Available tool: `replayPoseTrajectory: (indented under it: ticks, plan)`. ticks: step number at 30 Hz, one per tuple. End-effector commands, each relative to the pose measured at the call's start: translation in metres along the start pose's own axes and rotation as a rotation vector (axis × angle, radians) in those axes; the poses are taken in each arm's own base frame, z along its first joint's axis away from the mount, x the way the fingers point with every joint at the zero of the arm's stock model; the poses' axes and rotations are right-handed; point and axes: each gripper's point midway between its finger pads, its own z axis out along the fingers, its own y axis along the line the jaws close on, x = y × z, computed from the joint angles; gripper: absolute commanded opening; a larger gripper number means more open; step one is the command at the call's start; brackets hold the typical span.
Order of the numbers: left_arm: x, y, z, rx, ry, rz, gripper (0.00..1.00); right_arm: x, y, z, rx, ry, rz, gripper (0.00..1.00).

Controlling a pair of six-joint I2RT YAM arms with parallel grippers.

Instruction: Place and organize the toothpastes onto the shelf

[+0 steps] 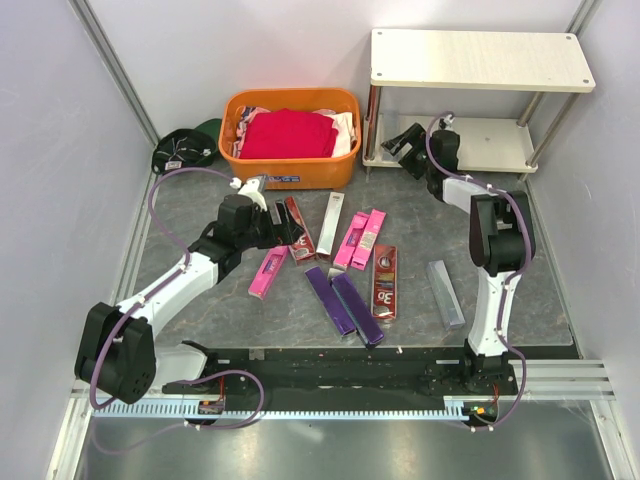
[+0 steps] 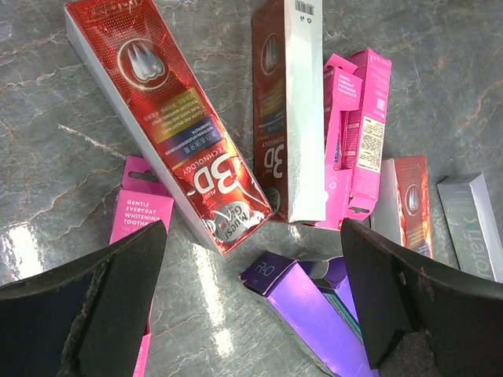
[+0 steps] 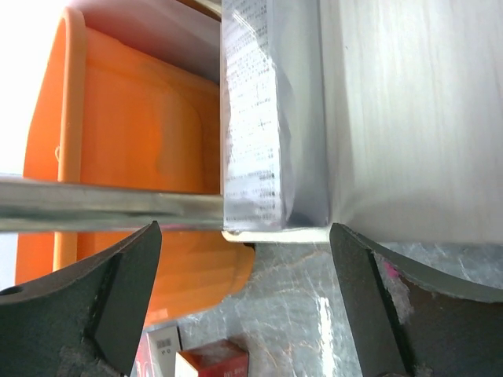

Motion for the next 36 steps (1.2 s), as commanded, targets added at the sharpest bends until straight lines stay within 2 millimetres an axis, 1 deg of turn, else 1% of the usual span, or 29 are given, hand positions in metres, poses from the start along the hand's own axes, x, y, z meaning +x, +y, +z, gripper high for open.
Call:
replayPoseTrajectory:
  ticks: [1, 5, 6, 8, 9, 10, 11, 12, 13, 14, 15, 16, 17, 18, 19, 20, 21, 23, 24, 25, 26, 28, 29, 30, 31, 32, 34, 35, 36]
  plan:
    - [-0.001, -0.004, 0.002, 0.032, -0.013, 0.011, 0.99, 0.005, -0.007, -0.012, 0.037, 0.000, -0.016, 0.95]
    - [0.000, -0.005, 0.001, 0.040, -0.011, 0.005, 0.99, 0.009, -0.005, -0.024, 0.036, 0.001, -0.025, 0.95]
    - [0.001, -0.005, 0.001, 0.042, -0.008, 0.003, 0.99, 0.011, -0.005, -0.034, 0.041, 0.000, -0.029, 0.95]
    - [0.002, -0.009, 0.000, 0.059, -0.001, 0.003, 0.99, 0.012, -0.005, -0.044, 0.047, -0.007, -0.046, 0.96]
    - [0.003, -0.010, -0.001, 0.066, 0.001, 0.004, 0.99, 0.013, -0.003, -0.056, 0.048, -0.010, -0.050, 0.96]
    - [-0.002, -0.015, -0.002, 0.092, -0.018, 0.008, 0.99, 0.014, -0.001, -0.062, 0.045, -0.011, -0.059, 0.96]
    - [-0.003, -0.017, -0.003, 0.101, -0.022, 0.011, 0.99, 0.023, -0.005, -0.069, 0.056, 0.003, -0.060, 0.96]
    - [-0.002, -0.017, -0.004, 0.101, -0.024, 0.007, 0.99, 0.019, 0.004, -0.079, 0.043, -0.009, -0.072, 0.96]
    - [-0.004, -0.018, -0.006, 0.106, -0.030, 0.002, 0.99, 0.021, 0.007, -0.084, 0.041, -0.007, -0.079, 0.96]
    - [-0.005, -0.021, -0.008, 0.114, -0.038, -0.001, 0.99, 0.031, 0.003, -0.091, 0.053, 0.006, -0.089, 0.97]
    - [-0.005, -0.023, -0.009, 0.127, -0.043, -0.003, 0.99, 0.028, 0.014, -0.102, 0.039, -0.006, -0.102, 0.97]
    - [-0.005, -0.025, -0.010, 0.136, -0.041, -0.010, 0.99, 0.030, 0.017, -0.109, 0.041, -0.004, -0.114, 0.97]
    - [-0.006, -0.027, -0.012, 0.146, -0.047, -0.011, 0.99, 0.038, 0.013, -0.115, 0.063, 0.002, -0.139, 0.97]
    - [-0.004, -0.030, -0.013, 0.162, -0.043, -0.016, 0.99, 0.038, 0.020, -0.128, 0.068, -0.001, -0.155, 0.97]
    - [-0.005, -0.032, -0.014, 0.173, -0.045, -0.018, 0.99, 0.039, 0.020, -0.135, 0.079, 0.000, -0.170, 0.97]
    - [-0.005, -0.035, -0.015, 0.183, -0.047, -0.020, 0.99, 0.048, 0.016, -0.142, 0.100, 0.017, -0.192, 0.97]
    - [-0.001, -0.036, -0.016, 0.193, -0.038, -0.029, 0.99, 0.044, 0.019, -0.156, 0.122, 0.004, -0.206, 0.97]
    - [-0.001, -0.038, -0.016, 0.207, -0.047, -0.034, 0.99, 0.054, 0.013, -0.171, 0.148, 0.022, -0.215, 0.98]
    - [-0.002, -0.041, -0.018, 0.220, -0.050, -0.038, 0.99, 0.053, 0.016, -0.184, 0.153, 0.026, -0.219, 0.98]
    - [-0.002, -0.043, -0.019, 0.228, -0.052, -0.037, 0.99, 0.055, 0.016, -0.191, 0.162, 0.035, -0.222, 0.98]
    - [-0.002, -0.044, -0.019, 0.232, -0.052, -0.036, 0.99, 0.062, 0.011, -0.205, 0.179, 0.062, -0.234, 0.98]
    - [-0.002, -0.046, -0.020, 0.242, -0.054, -0.037, 0.99, 0.069, 0.001, -0.220, 0.226, 0.087, -0.258, 0.98]
    - [-0.002, -0.047, -0.021, 0.249, -0.051, -0.034, 0.99, 0.072, -0.002, -0.234, 0.250, 0.102, -0.267, 0.98]
    - [-0.003, -0.048, -0.021, 0.251, -0.054, -0.033, 0.99, 0.072, -0.009, -0.242, 0.285, 0.099, -0.282, 0.98]
    - [-0.003, -0.048, -0.021, 0.256, -0.057, -0.035, 0.99, 0.078, -0.015, -0.250, 0.302, 0.118, -0.286, 0.98]
    - [-0.002, -0.049, -0.022, 0.262, -0.056, -0.038, 0.99, 0.075, -0.017, -0.264, 0.327, 0.098, -0.290, 0.98]
    - [-0.003, -0.050, -0.022, 0.271, -0.064, -0.039, 0.99, 0.074, -0.026, -0.279, 0.381, 0.087, -0.302, 0.98]
    - [-0.002, -0.050, -0.021, 0.274, -0.066, -0.042, 0.99, 0.074, -0.027, -0.291, 0.395, 0.084, -0.307, 0.98]
    - [-0.002, -0.051, -0.021, 0.277, -0.065, -0.044, 0.99, 0.075, -0.029, -0.296, 0.409, 0.084, -0.308, 0.98]
